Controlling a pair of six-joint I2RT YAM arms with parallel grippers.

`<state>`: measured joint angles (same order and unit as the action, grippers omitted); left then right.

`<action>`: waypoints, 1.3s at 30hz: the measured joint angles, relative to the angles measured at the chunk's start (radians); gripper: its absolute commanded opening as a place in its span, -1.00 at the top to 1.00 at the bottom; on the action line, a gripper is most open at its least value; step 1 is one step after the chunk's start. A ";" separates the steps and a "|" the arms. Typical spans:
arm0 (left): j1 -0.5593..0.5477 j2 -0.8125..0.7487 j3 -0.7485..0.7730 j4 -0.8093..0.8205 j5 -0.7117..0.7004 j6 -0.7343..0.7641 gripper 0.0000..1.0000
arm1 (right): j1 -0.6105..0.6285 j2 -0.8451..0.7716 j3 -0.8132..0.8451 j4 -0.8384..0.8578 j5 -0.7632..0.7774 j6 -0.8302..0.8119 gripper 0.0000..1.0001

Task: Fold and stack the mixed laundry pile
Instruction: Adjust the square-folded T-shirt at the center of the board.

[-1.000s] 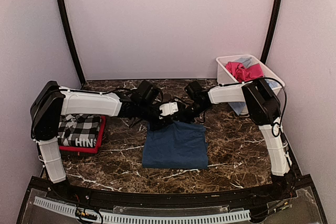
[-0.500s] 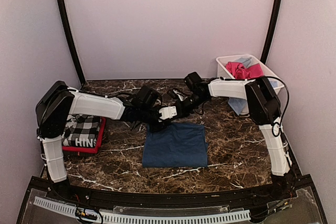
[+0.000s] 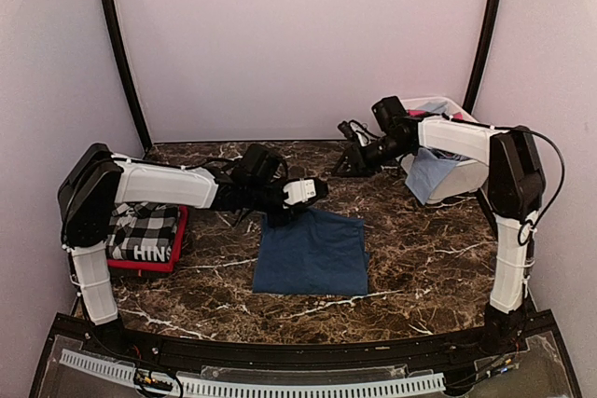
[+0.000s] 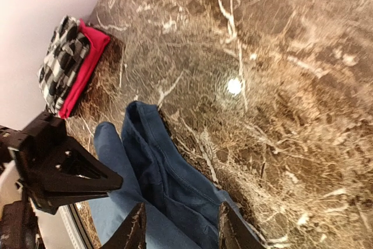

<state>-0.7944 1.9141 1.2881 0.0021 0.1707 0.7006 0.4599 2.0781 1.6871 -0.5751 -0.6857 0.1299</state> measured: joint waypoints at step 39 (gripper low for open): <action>0.178 -0.154 -0.226 0.024 0.042 -0.890 0.21 | 0.015 -0.231 -0.465 0.089 0.234 -0.020 0.17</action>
<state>-0.6167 1.7599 1.0622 0.0261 0.2127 -0.1890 0.4747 1.8473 1.2217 -0.4862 -0.4519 0.1097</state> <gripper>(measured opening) 0.412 0.439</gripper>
